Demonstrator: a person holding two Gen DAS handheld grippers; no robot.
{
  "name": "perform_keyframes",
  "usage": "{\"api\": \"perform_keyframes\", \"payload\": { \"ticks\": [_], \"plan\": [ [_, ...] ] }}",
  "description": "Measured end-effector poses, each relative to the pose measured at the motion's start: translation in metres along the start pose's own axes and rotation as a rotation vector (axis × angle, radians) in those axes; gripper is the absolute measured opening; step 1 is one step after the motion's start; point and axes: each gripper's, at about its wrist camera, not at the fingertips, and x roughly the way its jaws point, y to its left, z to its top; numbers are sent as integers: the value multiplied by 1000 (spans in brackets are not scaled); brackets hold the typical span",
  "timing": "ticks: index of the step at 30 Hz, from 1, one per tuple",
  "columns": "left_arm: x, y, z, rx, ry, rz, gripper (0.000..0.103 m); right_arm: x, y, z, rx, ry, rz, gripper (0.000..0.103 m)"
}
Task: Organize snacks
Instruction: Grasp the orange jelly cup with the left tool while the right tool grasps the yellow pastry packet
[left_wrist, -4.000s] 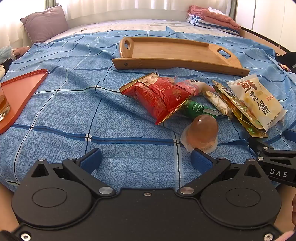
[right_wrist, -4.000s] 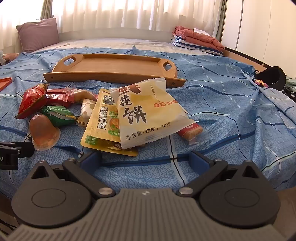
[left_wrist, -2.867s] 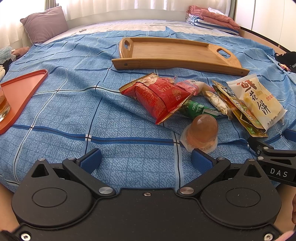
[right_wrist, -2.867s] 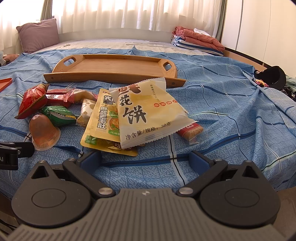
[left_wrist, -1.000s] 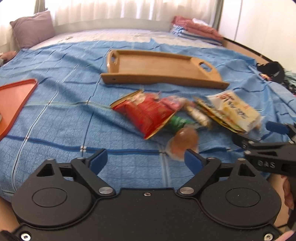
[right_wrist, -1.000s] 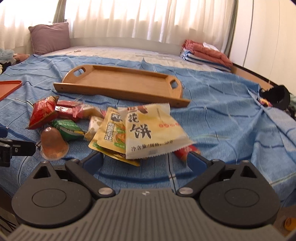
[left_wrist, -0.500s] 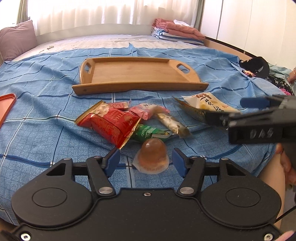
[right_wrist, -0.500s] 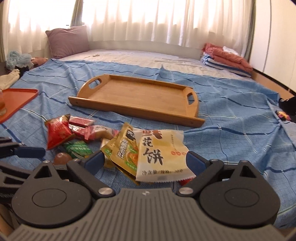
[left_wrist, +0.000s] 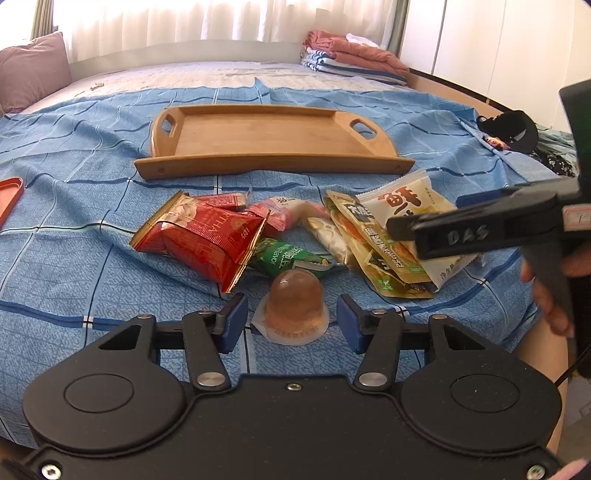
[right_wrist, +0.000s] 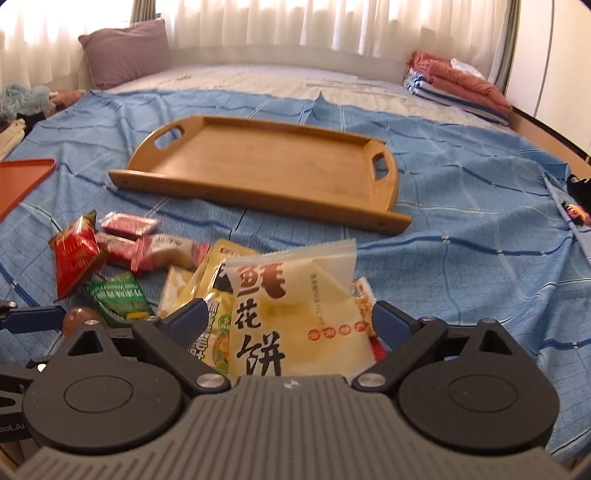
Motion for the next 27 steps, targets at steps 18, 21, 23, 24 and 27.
{"api": "perform_keyframes", "payload": {
  "ticks": [18,21,23,24,27],
  "plan": [
    [-6,9,1,-12,-14,37,33,-13,43,-4,-34,-44,145,77],
    [-12,15,3,-23,-23,36,33,-15,43,-2,-23,-51,150,77],
    [-16,17,4,-27,-33,37,33,-16,44,-1,-18,-55,147,77],
    [-19,18,5,-29,-38,36,33,-17,43,0,-16,-59,147,77],
    [-26,22,9,-33,-57,37,33,-19,43,2,-6,-68,147,77]
  ]
}}
